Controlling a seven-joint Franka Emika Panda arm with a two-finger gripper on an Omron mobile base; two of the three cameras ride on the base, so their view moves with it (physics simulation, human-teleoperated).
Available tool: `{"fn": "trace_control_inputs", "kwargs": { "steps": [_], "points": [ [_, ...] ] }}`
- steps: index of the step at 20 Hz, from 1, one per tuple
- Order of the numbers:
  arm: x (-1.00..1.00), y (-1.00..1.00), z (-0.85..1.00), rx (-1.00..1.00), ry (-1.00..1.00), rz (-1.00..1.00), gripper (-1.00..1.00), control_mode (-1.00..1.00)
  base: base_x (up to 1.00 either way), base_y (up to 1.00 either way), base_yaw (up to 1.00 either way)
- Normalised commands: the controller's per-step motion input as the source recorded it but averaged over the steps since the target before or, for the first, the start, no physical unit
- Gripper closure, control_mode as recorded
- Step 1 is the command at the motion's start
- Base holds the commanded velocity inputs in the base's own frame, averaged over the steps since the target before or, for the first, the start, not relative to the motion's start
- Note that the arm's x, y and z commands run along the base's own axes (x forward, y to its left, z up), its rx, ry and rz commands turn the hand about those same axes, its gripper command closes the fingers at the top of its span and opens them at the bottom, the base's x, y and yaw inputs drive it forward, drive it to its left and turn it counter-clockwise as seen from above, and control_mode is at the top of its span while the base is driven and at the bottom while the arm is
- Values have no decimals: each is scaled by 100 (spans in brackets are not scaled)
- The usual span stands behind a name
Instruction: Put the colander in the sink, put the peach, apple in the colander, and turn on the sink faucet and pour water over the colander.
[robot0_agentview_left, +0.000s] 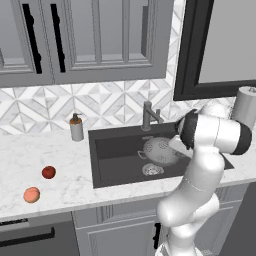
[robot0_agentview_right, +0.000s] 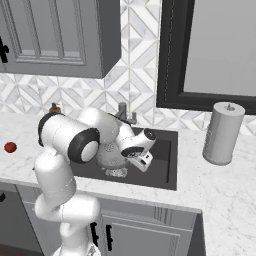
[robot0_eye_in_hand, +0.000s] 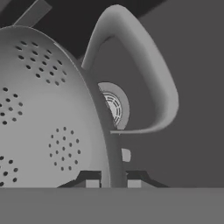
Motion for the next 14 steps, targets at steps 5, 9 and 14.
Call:
{"fn": "trace_control_inputs", "kwargs": {
  "steps": [5,9,14],
  "points": [
    [48,-6,-44,0,5,4,100,-100,0,0,0],
    [40,-6,-50,0,3,2,100,-100,0,0,0],
    [38,-2,-56,0,1,3,100,-100,0,0,0]
  ]
}}
